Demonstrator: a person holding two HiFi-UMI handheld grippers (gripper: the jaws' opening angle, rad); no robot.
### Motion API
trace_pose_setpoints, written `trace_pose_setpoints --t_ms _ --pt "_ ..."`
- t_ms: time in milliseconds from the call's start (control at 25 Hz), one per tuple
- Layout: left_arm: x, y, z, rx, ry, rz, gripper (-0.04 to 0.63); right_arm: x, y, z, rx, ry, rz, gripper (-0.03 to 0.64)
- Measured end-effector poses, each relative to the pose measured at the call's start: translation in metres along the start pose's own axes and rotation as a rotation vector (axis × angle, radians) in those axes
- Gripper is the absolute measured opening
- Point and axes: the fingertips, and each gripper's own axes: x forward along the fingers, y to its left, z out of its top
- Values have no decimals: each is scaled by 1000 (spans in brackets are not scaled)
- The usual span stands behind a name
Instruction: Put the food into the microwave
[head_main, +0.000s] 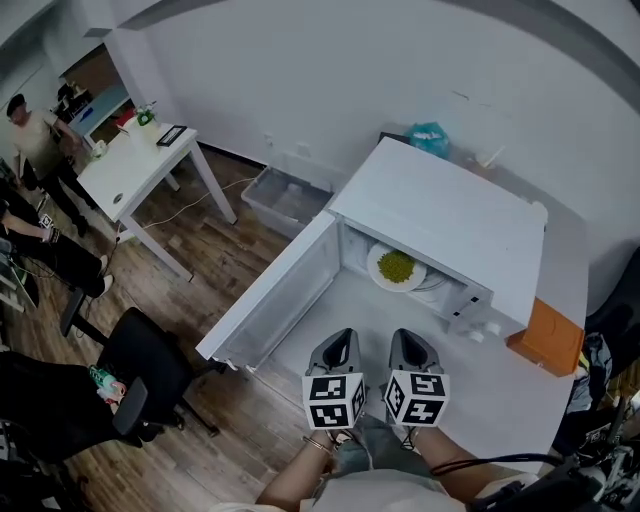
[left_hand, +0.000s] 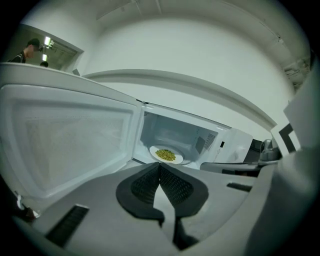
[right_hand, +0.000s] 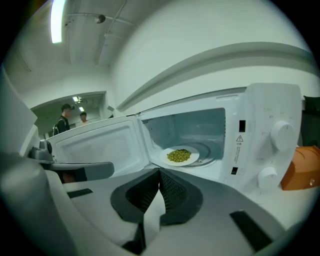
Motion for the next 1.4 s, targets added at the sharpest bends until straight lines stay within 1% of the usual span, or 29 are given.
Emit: trace_pose_setpoints --t_ms 200,520,720,880,1040,1400 --pt "-20 -7 6 26 -21 -5 5 -18 13 3 -28 -28 31 17" --pt "-44 -18 3 36 -26 3 5 -45 16 -8 -49 -19 48 18" --pt "-43 -25 -2 37 -17 -5 5 -52 9 -10 -46 -21 42 17" --pt "-40 -28 -1 35 -14 -11 5 -53 7 -6 -47 -30 39 17" --pt "-36 -29 0 16 -11 -11 5 -51 4 -3 -28 -39 44 17" --pt "-26 -35 3 15 -7 -13 5 -48 -5 3 -24 -41 49 17"
